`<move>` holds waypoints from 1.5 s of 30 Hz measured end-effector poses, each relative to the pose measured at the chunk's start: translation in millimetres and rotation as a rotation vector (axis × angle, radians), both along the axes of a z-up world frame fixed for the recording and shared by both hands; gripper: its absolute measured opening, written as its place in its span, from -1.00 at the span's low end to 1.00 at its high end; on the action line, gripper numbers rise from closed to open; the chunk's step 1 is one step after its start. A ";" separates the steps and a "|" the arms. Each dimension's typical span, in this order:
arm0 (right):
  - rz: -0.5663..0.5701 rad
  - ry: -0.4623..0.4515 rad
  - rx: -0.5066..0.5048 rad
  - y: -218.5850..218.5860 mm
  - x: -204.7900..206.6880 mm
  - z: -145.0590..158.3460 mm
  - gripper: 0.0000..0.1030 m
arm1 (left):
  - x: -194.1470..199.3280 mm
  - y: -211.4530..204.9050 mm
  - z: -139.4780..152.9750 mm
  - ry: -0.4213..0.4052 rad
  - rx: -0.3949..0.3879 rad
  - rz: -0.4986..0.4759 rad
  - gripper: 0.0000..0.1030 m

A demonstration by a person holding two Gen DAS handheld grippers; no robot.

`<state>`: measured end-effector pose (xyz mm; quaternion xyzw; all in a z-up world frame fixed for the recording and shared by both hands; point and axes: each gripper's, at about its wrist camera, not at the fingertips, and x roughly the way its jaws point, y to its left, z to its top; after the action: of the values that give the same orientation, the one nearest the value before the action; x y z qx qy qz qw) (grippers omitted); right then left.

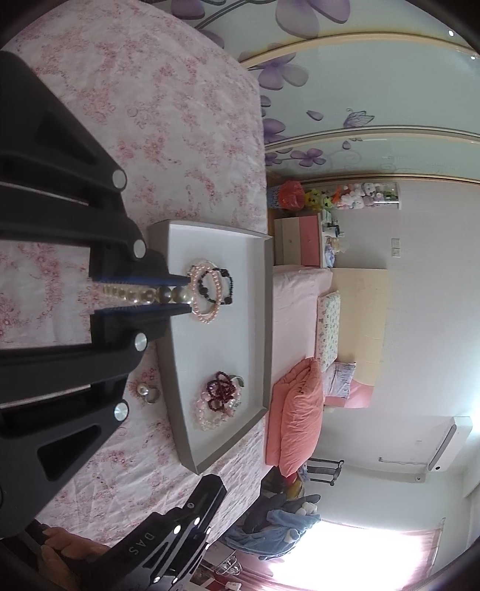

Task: Organize jewelry
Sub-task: 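Carry the pearl bracelet and pearl charm into the tray and open both grippers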

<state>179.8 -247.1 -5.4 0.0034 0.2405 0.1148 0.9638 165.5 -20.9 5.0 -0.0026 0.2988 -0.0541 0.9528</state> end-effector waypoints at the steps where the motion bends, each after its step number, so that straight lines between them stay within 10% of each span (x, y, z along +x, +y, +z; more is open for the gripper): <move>1: -0.003 -0.015 0.002 0.2 0.9 2.4 -0.72 | 1.3 -1.7 2.5 -0.012 0.005 0.000 -0.80; 18: -0.037 -0.143 0.033 0.0 43.5 16.9 -0.72 | 45.2 -23.0 19.7 -0.125 0.054 0.008 -0.80; 45: -0.062 0.066 0.084 -0.2 128.4 -24.3 -0.71 | 136.0 -23.0 -19.8 -0.010 0.011 0.012 -0.80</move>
<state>308.2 -247.4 -29.7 0.0553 0.2669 0.0946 0.9575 301.5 -43.9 -14.8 0.0009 0.2945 -0.0466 0.9545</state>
